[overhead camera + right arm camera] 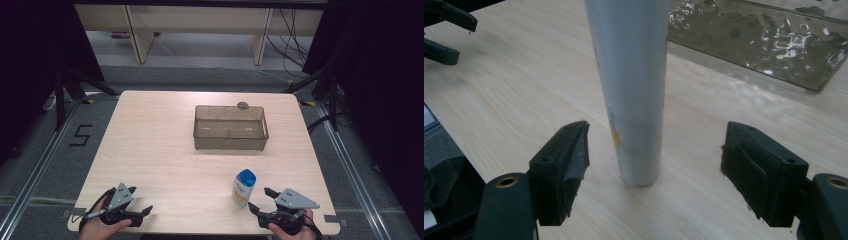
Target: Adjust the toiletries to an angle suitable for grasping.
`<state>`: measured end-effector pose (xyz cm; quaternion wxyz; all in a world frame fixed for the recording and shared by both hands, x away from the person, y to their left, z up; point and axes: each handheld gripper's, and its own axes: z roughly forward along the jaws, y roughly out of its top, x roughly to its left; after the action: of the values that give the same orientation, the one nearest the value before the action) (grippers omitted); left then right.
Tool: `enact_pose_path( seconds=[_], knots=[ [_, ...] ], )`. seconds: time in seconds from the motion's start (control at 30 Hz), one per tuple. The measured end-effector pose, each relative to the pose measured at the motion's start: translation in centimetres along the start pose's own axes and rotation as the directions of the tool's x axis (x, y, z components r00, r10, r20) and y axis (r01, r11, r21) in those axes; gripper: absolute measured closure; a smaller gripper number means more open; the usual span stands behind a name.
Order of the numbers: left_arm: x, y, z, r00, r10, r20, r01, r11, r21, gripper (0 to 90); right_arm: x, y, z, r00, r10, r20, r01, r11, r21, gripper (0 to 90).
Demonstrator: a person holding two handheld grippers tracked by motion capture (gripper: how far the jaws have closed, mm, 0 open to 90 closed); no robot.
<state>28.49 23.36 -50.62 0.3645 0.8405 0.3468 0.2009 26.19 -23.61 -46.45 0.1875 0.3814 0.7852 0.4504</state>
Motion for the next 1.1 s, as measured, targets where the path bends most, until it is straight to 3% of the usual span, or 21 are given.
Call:
enact_pose_path(
  seconds=[0.4, 0.77, 0.83, 1.1],
  knots=[
    [0.0, 0.0, 0.0, 1.0, 0.006, 0.007, -0.006, 1.0, 0.006, 14.8, 0.4, 0.6, 1.3, 0.9991, -0.043, -0.006, 0.042, 0.999, -0.01, 28.4],
    [0.0, 0.0, 0.0, 1.0, 0.001, 0.002, -0.001, 1.0, -0.003, 14.8, 0.4, 0.9, 2.3, 0.9987, -0.051, -0.008, 0.051, 0.999, -0.016, 28.8],
    [0.1, 0.0, 0.0, 1.0, 0.001, 0.001, -0.001, 1.0, -0.003, 14.8, 0.6, 1.0, 2.7, 0.9991, -0.032, -0.028, 0.032, 0.999, -0.021, 29.0],
    [0.1, 0.0, 0.0, 1.0, 0.008, 0.0, -0.008, 1.0, 0.002, 14.8, 0.5, 1.5, 3.6, 0.9984, -0.052, -0.021, 0.052, 0.998, -0.028, 30.4]
  ],
)
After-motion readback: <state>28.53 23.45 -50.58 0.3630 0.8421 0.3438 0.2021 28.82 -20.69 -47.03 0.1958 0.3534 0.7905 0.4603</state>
